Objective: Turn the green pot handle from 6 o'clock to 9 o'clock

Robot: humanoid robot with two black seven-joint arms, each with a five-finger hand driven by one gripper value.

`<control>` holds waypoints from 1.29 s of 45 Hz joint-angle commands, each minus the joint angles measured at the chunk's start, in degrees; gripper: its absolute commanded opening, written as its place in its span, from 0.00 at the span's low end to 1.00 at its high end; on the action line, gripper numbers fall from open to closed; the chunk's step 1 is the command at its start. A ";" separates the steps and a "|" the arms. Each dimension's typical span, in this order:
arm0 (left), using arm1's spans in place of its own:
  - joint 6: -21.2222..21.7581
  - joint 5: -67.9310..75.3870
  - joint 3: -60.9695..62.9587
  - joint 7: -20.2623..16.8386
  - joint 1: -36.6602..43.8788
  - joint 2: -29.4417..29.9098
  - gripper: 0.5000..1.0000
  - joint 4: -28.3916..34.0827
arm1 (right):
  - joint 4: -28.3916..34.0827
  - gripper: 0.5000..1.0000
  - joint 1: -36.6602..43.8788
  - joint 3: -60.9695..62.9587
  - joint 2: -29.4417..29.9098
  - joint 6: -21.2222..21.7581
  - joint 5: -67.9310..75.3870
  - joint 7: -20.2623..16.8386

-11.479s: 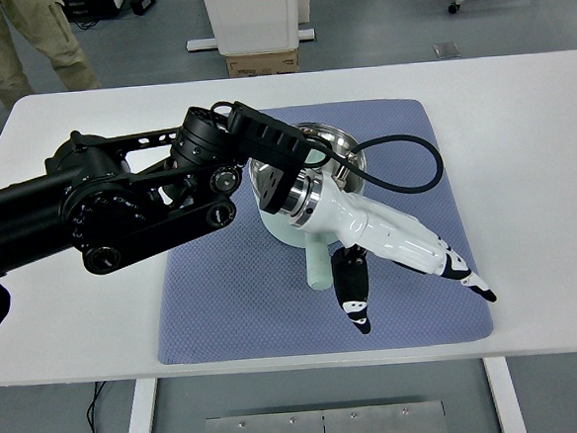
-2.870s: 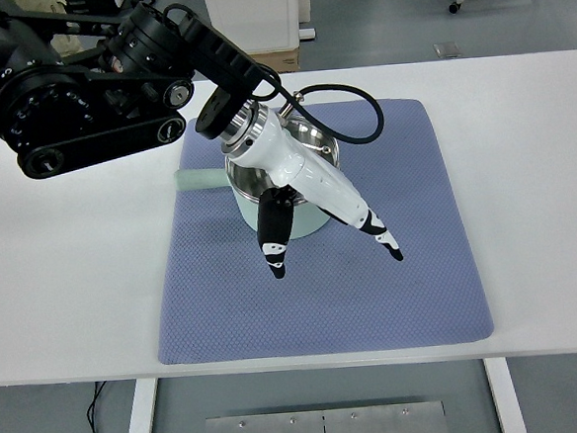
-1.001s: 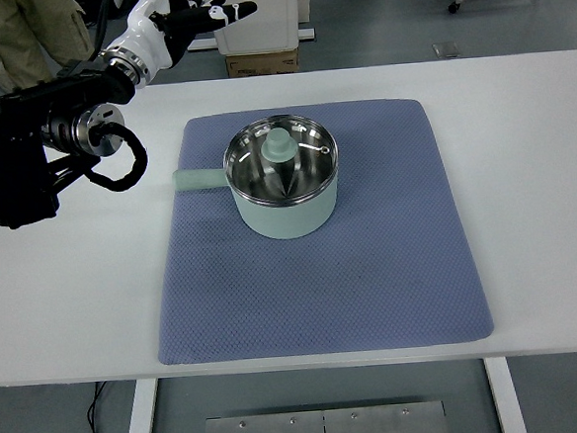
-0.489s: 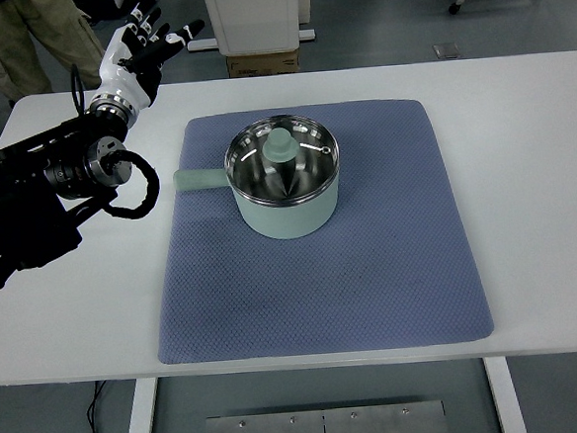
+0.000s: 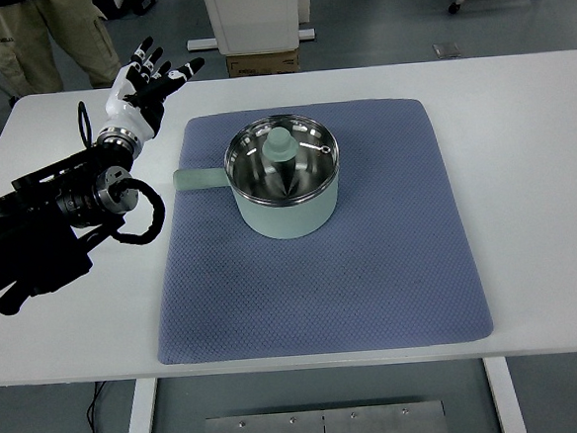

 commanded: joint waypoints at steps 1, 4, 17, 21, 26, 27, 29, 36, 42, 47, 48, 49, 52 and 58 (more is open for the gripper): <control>-0.05 0.02 -0.08 0.02 0.89 -0.03 1.00 0.26 | 0.00 1.00 -0.01 0.00 0.00 0.02 0.00 0.00; 0.04 0.02 -0.43 -0.06 1.59 -0.12 1.00 0.27 | 0.00 1.00 -0.01 0.00 0.00 0.02 0.00 0.00; -0.05 0.11 -2.63 -0.06 2.39 -0.03 1.00 0.79 | 0.00 1.00 -0.01 0.00 0.00 0.02 0.00 0.00; -0.05 0.11 -3.42 -0.06 2.48 -0.12 1.00 0.88 | 0.00 1.00 -0.01 0.00 0.00 0.02 0.00 0.00; -0.22 0.11 -3.86 -0.06 3.00 -0.21 1.00 1.67 | 0.00 1.00 -0.01 0.00 0.00 0.02 0.00 0.00; -0.22 0.11 -3.86 -0.06 3.00 -0.21 1.00 1.67 | 0.00 1.00 -0.01 0.00 0.00 0.02 0.00 0.00; -1.28 0.11 -3.86 -0.06 3.44 -0.21 1.00 1.76 | 0.00 1.00 -0.01 0.00 0.00 0.02 0.00 0.00; -1.81 0.11 -4.21 -0.15 4.06 -0.29 1.00 1.67 | 0.00 1.00 -0.01 0.00 0.00 0.02 0.00 0.00; -2.51 0.11 -5.09 -0.15 4.76 -0.29 1.00 1.67 | 0.00 1.00 -0.01 0.00 0.00 0.02 0.00 0.00; -2.68 0.11 -5.53 -0.15 5.38 -0.29 1.00 1.67 | 0.00 1.00 -0.01 0.18 0.00 0.02 0.00 0.00; -2.68 0.11 -5.70 -0.15 5.46 -0.29 1.00 1.67 | 0.00 1.00 -0.09 0.18 0.00 0.02 0.00 0.00; -2.68 0.11 -5.79 -0.15 5.72 -0.29 1.00 1.67 | 0.09 1.00 -0.10 0.18 0.00 0.02 0.00 0.00; -2.77 0.02 -6.58 -0.15 6.25 -0.29 1.00 1.67 | 0.00 1.00 -0.10 0.00 0.00 0.02 0.00 0.00; -3.65 0.02 -7.90 -0.15 6.87 -1.17 1.00 1.76 | 0.00 1.00 -0.10 0.00 0.00 0.02 0.00 0.00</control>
